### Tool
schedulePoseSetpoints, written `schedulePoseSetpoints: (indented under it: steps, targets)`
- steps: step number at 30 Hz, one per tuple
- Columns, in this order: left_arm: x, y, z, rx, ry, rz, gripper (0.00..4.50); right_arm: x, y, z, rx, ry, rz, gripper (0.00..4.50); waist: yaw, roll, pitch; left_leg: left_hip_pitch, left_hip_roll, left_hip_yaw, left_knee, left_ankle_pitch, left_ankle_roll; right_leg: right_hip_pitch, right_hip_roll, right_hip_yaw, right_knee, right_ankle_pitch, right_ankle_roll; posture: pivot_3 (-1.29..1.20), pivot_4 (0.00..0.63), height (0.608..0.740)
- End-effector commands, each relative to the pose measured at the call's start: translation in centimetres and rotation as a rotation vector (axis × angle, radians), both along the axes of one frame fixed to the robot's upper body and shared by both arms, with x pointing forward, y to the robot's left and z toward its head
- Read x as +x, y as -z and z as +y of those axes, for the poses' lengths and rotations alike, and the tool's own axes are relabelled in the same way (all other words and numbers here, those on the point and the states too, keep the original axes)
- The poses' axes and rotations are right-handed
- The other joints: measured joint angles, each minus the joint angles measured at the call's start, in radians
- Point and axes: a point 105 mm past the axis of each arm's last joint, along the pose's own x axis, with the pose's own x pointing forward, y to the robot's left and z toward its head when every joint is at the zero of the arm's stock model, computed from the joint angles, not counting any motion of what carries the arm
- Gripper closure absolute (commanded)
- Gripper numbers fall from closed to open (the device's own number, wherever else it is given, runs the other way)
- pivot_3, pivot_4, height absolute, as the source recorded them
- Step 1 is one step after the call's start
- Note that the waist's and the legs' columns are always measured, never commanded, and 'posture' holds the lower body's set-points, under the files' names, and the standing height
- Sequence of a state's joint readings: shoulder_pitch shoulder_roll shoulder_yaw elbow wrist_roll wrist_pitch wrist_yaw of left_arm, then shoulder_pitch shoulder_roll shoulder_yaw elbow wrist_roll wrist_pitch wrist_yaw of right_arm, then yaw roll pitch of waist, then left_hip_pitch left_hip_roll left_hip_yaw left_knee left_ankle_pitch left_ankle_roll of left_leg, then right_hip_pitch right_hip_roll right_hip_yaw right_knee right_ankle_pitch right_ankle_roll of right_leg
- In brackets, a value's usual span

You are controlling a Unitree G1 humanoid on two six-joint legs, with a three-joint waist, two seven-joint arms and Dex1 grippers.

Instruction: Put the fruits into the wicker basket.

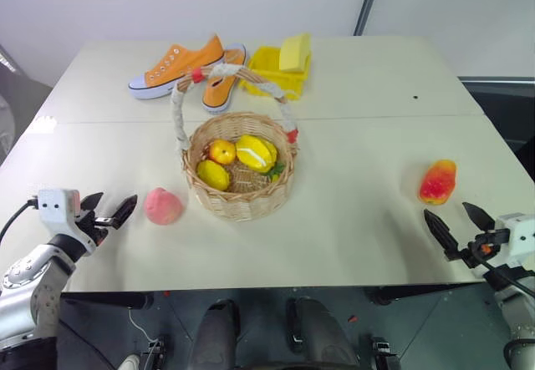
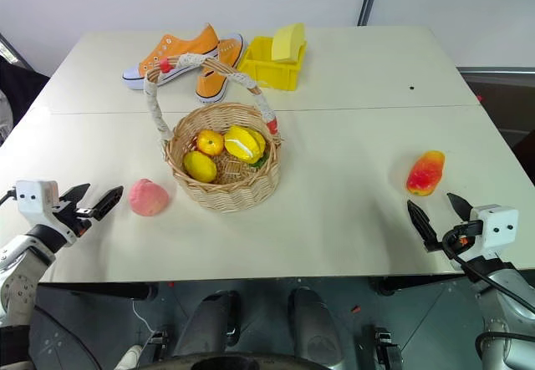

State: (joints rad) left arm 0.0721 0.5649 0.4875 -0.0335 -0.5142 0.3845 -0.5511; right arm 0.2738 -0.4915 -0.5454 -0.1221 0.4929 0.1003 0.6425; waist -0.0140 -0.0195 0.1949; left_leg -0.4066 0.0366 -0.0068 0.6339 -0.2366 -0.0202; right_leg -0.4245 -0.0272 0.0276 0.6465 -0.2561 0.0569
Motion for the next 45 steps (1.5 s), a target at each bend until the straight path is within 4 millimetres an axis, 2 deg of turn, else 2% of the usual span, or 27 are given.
schedulePoseSetpoints:
  steps: [1, 8, 11, 15, 17, 22, 24, 27, 33, 38, 41, 45]
  targets:
    - [-0.1, -1.3, 0.2, 0.042, -0.003, -0.036, 0.0, 0.1, -0.8, -0.1, -0.025, -0.006, -0.031, 0.03, 0.0, 0.0, 0.0, 0.0, 0.0, 0.0, 0.0, 0.0, 0.0, 0.0, 0.0, 0.0, 0.0, 0.0, 0.0, 0.0, 0.15, 0.74]
    - [0.5, -1.9, 0.4, 0.05, -0.008, -0.042, 0.0, 0.0, -1.6, 0.4, -0.037, -0.052, -0.041, 0.03, 0.001, 0.0, 0.0, 0.0, 0.0, 0.0, 0.0, 0.0, 0.0, 0.0, 0.0, 0.0, 0.001, 0.0, 0.0, 0.0, 0.15, 0.74]
    - [1.0, -3.3, 0.0, 0.043, 0.023, -0.073, 0.0, -0.5, -2.1, 1.3, -0.036, -0.138, -0.012, 0.03, 0.001, 0.0, 0.0, 0.0, 0.0, 0.0, 0.0, 0.0, 0.0, 0.0, 0.0, 0.0, 0.001, 0.0, 0.0, 0.0, 0.15, 0.74]
    - [1.6, -5.7, -1.7, 0.021, 0.151, -0.114, 0.0, -1.2, -3.9, 4.2, -0.055, -0.337, 0.023, 0.03, 0.001, -0.001, 0.0, 0.0, 0.0, 0.0, 0.0, 0.0, 0.0, 0.0, 0.0, 0.0, 0.001, 0.0, 0.0, 0.0, 0.15, 0.74]
    - [1.7, -6.7, -3.3, 0.031, 0.266, -0.108, 0.0, -1.3, -5.1, 6.0, -0.061, -0.431, 0.027, 0.03, -0.001, -0.001, 0.0, 0.0, 0.0, 0.0, 0.001, 0.0, 0.0, 0.0, 0.001, 0.0, 0.002, 0.0, 0.0, 0.0, 0.15, 0.74]
    - [0.6, -7.7, -7.2, 0.064, 0.543, -0.036, 0.0, -2.3, -6.2, 11.1, -0.146, -0.685, 0.092, 0.03, -0.001, -0.001, 0.0, 0.001, 0.0, 0.0, 0.0, 0.0, 0.0, 0.0, 0.001, 0.0, 0.002, 0.0, 0.0, 0.0, 0.15, 0.74]
    - [-0.3, -7.4, -8.2, 0.115, 0.645, 0.041, 0.0, -2.8, -6.5, 13.3, -0.188, -0.792, 0.108, 0.03, -0.002, -0.001, 0.0, 0.001, 0.0, 0.0, 0.0, 0.0, 0.0, 0.0, 0.001, 0.0, 0.002, 0.0, 0.001, 0.0, 0.15, 0.74]
    - [-1.0, -6.9, -8.4, 0.205, 0.703, 0.154, 0.0, -2.9, -7.2, 15.1, -0.219, -0.873, 0.083, 0.03, -0.001, -0.001, 0.0, 0.001, 0.0, 0.0, 0.001, 0.0, 0.0, 0.0, 0.001, 0.0, 0.002, 0.0, 0.001, 0.0, 0.15, 0.74]
    - [-1.0, -5.9, -8.1, 0.356, 0.697, 0.273, 0.0, -2.9, -8.3, 16.5, -0.249, -0.954, 0.043, 0.03, 0.002, -0.002, 0.0, 0.0, -0.001, 0.0, 0.001, 0.0, 0.0, 0.0, 0.0, 0.0, 0.001, 0.0, 0.001, 0.0, 0.15, 0.74]
    - [-0.4, -4.9, -7.6, 0.402, 0.657, 0.308, 0.0, -3.8, -8.7, 18.1, -0.265, -1.065, 0.034, 0.03, 0.001, -0.002, 0.0, 0.0, -0.001, 0.0, 0.001, 0.0, 0.0, 0.0, 0.0, 0.0, 0.001, 0.0, 0.001, 0.0, 0.15, 0.74]
    - [0.1, -4.1, -7.5, 0.419, 0.639, 0.325, 0.0, -3.9, -8.7, 19.2, -0.252, -1.102, 0.012, 0.03, 0.0, -0.001, 0.0, 0.001, 0.0, 0.0, 0.0, 0.0, 0.0, 0.0, 0.001, 0.0, 0.001, 0.0, 0.001, 0.0, 0.15, 0.74]
    - [0.3, -3.1, -7.5, 0.44, 0.627, 0.35, 0.0, -3.8, -8.0, 19.6, -0.249, -1.11, 0.018, 0.03, 0.001, -0.002, 0.0, 0.001, -0.001, 0.0, 0.001, 0.0, 0.0, 0.0, 0.001, 0.0, 0.001, 0.0, 0.001, 0.0, 0.15, 0.74]
